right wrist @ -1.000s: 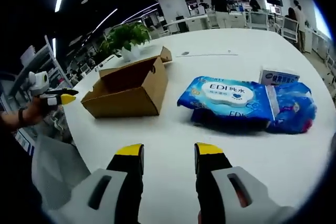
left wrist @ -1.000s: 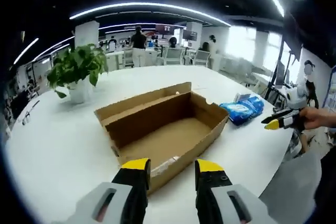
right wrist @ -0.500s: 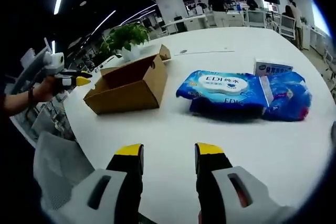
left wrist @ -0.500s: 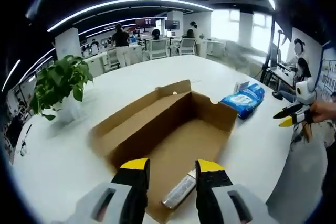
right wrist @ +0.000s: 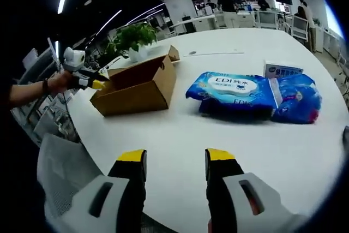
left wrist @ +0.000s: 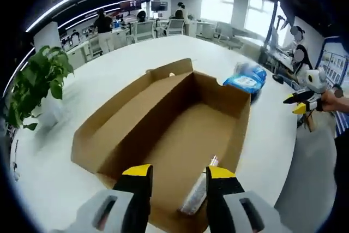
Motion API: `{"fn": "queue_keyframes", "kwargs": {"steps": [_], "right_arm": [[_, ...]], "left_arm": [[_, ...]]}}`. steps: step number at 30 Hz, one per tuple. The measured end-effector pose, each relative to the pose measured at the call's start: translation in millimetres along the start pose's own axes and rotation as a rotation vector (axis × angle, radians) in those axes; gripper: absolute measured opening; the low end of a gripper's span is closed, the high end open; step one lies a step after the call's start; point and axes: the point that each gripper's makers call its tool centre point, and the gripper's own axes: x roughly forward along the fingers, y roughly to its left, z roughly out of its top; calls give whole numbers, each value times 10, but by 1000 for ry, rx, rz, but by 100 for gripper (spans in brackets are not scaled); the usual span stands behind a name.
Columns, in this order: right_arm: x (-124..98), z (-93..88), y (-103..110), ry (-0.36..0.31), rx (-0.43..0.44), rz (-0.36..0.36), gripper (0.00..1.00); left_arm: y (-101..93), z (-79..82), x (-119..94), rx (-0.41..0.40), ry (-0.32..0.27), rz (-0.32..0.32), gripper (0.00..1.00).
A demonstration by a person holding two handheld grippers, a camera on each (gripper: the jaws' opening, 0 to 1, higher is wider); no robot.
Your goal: Operate the shoe box by opening the lid, removing the specified soft item, and placing it in the target area until the item is outside and the box remains undamaged.
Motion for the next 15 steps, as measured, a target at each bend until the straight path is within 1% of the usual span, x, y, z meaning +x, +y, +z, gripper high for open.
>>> {"fn": "queue_keyframes", "kwargs": {"steps": [4,6,7,10,15], "right_arm": [[-1,-22,17,6,1,3,42],[2,-26,25,6,5,3,42],[5,-29,36,7,6,5,42],[10,-41,65,14,-1,14,43],[6,-66,51,24,-4,17,44]], "left_arm": [[-25,-72,98,29,33,-29,41],[-25,-98,135,33,46,-34,41],[-48,-135,161,37,68,-54,41],[-97,-188,218,50,99,-96,41],[-137,-225,307,27,132,-179,41]]}}
